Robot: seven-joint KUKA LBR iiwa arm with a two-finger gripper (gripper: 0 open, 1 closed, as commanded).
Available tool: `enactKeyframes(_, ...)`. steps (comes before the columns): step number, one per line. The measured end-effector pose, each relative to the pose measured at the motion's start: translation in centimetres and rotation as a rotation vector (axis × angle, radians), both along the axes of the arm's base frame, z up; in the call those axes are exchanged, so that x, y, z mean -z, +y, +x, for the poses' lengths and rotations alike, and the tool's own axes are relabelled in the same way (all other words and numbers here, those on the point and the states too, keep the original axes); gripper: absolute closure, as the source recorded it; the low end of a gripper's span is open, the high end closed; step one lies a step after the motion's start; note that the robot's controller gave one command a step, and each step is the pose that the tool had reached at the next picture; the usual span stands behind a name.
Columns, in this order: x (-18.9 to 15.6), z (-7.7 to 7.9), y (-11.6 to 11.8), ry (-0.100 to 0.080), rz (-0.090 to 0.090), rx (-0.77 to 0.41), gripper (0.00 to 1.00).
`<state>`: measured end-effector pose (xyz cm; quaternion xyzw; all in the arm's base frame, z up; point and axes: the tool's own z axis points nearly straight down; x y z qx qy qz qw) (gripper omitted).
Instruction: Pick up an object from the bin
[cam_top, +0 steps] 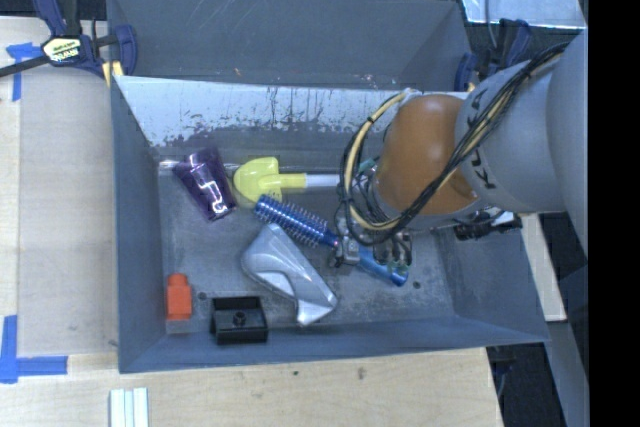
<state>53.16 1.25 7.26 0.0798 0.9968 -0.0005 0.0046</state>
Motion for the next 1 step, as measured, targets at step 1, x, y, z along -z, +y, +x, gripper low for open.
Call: enactKeyframes(1, 0.0, 0.0, 0.0, 0.0, 0.0, 0.0, 1.0)
